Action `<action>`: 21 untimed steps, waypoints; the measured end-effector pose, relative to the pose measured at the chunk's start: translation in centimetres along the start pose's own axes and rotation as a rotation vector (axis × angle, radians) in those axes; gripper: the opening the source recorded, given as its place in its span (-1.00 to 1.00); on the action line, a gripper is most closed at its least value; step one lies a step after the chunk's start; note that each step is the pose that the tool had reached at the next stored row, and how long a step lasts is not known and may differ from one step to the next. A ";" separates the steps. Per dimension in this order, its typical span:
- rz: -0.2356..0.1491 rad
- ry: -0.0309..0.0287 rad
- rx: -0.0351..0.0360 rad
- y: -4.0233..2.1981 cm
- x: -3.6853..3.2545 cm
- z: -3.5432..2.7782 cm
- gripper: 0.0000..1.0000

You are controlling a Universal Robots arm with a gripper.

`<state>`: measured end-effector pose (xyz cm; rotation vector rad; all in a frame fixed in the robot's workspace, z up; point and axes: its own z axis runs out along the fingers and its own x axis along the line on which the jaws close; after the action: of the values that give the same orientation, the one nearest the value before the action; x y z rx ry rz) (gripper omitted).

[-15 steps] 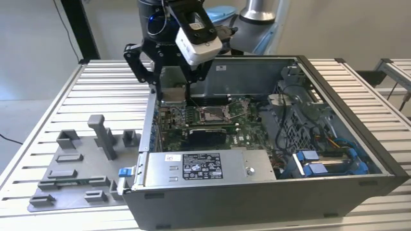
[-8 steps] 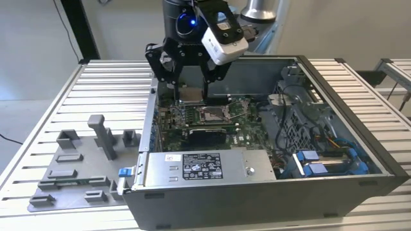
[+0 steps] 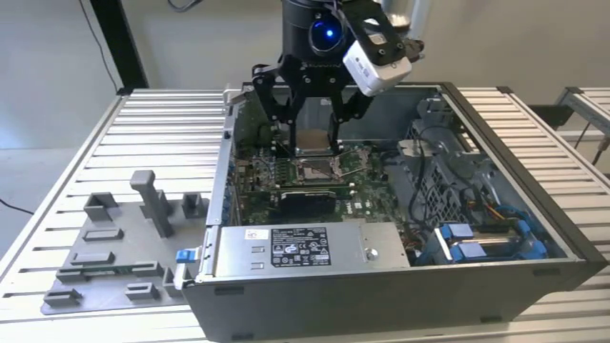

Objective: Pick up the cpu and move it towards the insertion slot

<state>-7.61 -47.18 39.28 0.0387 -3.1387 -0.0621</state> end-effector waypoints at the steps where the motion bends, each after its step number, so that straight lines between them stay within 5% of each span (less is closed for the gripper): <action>1: 0.000 0.0000 0.0000 -0.01 -0.47 0.00 -1.00; 6: 0.000 0.0000 0.0000 -0.06 -1.94 0.00 -1.00; 15: 0.002 -0.0001 0.0000 0.05 -1.96 0.00 -1.00; 21: 0.004 -0.0002 0.0000 1.29 -1.98 0.05 -1.00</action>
<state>-5.66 -45.84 39.28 0.0327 -3.1389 -0.0621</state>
